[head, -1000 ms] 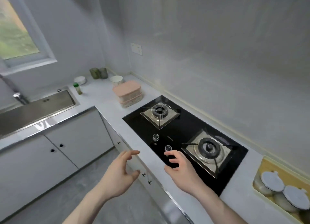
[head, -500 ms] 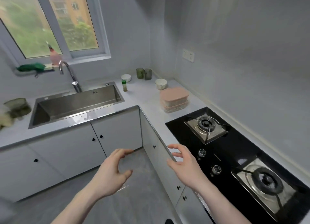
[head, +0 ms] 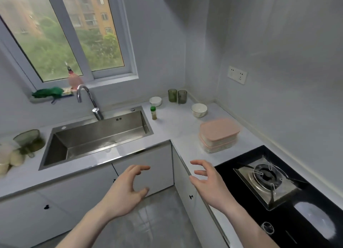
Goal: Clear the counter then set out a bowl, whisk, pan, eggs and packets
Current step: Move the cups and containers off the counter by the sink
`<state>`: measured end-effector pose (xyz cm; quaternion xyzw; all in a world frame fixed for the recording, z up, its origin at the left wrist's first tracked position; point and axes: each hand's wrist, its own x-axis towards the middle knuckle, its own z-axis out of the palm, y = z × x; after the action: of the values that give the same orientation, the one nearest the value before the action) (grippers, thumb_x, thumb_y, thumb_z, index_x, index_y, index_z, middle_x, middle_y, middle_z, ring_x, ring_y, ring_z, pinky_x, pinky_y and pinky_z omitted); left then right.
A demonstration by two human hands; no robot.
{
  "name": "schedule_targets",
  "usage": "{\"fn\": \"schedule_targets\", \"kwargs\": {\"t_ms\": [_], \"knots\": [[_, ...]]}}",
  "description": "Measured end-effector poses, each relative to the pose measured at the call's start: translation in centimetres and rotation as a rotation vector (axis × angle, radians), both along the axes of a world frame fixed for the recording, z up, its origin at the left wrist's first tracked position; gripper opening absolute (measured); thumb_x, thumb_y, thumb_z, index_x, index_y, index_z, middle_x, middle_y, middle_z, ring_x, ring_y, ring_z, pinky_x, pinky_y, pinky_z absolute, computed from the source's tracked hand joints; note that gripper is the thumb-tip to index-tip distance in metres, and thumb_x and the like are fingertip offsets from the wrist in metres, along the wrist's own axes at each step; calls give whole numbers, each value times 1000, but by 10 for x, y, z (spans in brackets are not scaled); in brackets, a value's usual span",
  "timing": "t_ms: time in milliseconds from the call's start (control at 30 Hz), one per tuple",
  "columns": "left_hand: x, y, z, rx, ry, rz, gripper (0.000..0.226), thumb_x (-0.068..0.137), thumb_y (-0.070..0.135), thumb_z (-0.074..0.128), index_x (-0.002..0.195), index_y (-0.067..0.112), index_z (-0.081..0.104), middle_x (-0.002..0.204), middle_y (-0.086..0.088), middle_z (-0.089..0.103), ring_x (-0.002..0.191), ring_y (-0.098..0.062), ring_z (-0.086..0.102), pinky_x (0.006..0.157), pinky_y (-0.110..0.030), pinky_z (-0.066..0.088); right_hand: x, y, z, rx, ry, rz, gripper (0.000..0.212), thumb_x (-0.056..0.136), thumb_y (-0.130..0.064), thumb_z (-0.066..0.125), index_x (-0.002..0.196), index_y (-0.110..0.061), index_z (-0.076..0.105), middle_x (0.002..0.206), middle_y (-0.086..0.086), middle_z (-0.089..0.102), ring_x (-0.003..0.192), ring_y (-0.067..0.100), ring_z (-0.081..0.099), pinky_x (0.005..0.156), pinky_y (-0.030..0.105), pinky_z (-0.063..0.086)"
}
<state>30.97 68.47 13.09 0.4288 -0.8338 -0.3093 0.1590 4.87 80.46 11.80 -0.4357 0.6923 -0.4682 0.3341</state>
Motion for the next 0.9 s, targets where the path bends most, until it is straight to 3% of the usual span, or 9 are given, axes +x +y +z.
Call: {"fn": "schedule_targets", "kwargs": {"t_ms": [167,333,667,900], "knots": [[-24,-71,8,-6,67,58,50,83,27,72,126,44,53,128,33,49,122,11,47,99,-21,41,-31,-83,10,-6,26,46,34,94,-25,64,121,-43,56,129,-27,51,114,-14,53,76,2,46],[-32,-117,-4,33,88,70,50,82,24,72,125,45,54,127,32,51,122,8,48,100,-18,41,-46,-141,10,12,42,80,33,93,-24,65,118,-45,57,128,-29,50,115,-8,56,78,10,49],[-56,-268,-28,70,84,47,50,83,26,72,126,43,54,126,33,49,119,12,47,100,-20,43,-74,-270,-14,114,93,48,35,93,-26,66,120,-45,55,126,-28,49,112,-8,57,77,11,49],[-77,-389,-40,80,61,-63,47,82,34,68,126,45,53,127,32,52,118,8,51,99,-20,43,-92,-359,-29,216,123,-54,36,93,-25,65,120,-46,52,128,-26,46,111,-7,56,87,21,48]]}}
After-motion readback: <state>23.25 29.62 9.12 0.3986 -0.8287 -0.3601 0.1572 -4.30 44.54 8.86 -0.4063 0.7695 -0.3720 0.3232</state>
